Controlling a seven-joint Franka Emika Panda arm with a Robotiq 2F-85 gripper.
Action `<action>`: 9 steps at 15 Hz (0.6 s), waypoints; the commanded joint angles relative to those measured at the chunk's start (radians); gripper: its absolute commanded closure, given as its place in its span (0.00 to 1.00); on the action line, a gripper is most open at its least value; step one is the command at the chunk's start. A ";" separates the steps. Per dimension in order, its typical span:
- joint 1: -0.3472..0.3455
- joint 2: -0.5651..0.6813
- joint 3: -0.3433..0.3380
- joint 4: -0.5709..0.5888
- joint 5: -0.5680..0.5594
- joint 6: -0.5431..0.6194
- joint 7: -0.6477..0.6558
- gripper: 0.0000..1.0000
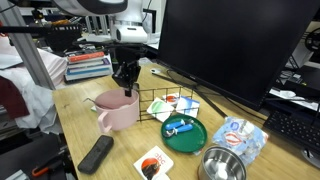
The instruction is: Move the pink cup to the right side of the desk
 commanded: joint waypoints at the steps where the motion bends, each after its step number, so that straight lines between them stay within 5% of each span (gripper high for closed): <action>1: -0.012 0.053 0.000 0.010 -0.012 -0.036 0.175 0.99; 9: -0.016 0.198 -0.077 0.027 0.086 0.202 0.369 0.99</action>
